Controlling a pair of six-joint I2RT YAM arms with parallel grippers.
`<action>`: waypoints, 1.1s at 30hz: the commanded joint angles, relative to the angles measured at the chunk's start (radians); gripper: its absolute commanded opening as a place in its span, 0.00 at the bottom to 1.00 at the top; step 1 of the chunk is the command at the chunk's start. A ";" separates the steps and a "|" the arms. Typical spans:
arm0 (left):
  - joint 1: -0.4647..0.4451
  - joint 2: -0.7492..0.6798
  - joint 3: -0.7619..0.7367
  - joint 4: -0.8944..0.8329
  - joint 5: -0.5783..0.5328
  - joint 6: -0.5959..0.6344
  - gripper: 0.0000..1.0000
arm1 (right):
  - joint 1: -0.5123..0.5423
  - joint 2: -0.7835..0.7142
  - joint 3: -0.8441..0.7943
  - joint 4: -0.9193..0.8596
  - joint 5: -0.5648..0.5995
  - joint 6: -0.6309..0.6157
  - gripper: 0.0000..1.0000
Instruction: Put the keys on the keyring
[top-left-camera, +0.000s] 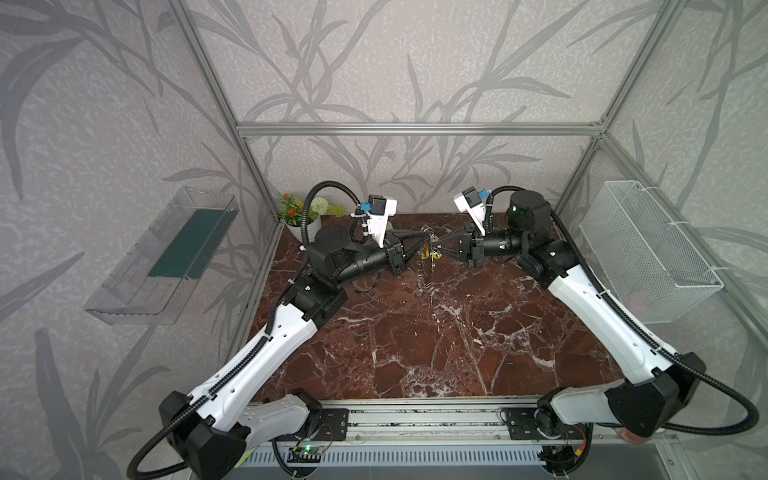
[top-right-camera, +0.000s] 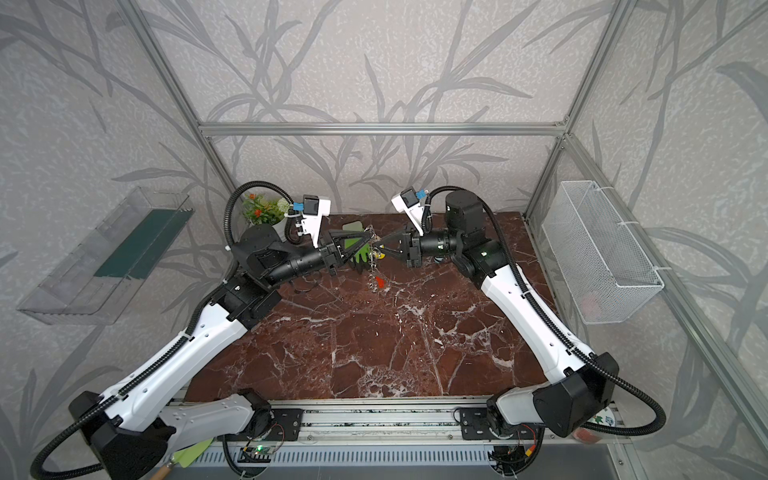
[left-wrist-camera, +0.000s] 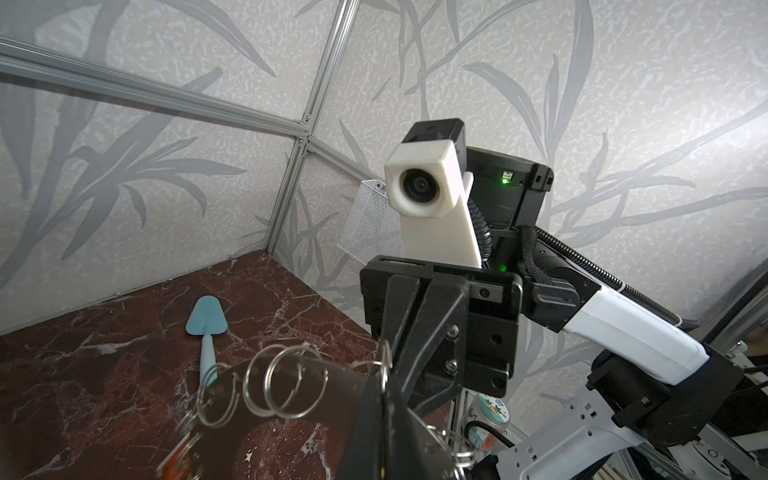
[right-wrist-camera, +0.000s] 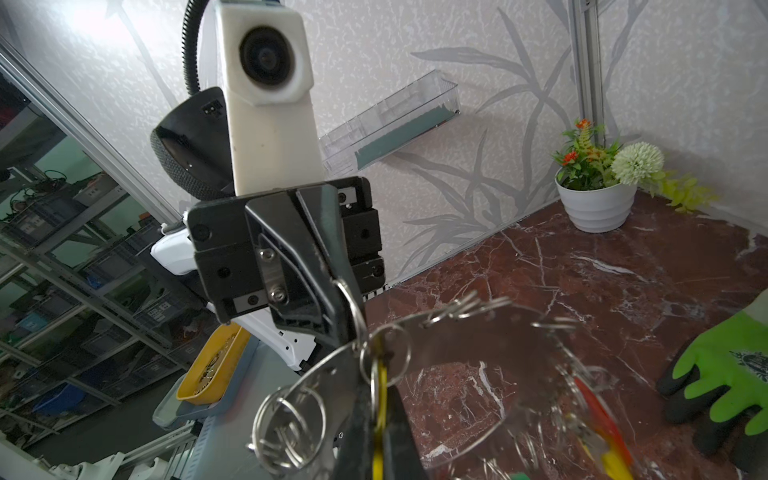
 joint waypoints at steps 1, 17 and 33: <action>-0.018 -0.033 -0.011 0.116 -0.081 -0.029 0.00 | 0.016 -0.009 0.004 -0.039 0.024 -0.036 0.00; -0.102 0.039 -0.032 0.244 -0.182 -0.072 0.00 | 0.079 0.040 0.110 -0.258 0.166 -0.180 0.05; -0.100 0.005 -0.083 0.218 -0.186 -0.056 0.00 | -0.196 -0.133 0.076 -0.204 0.186 0.019 0.32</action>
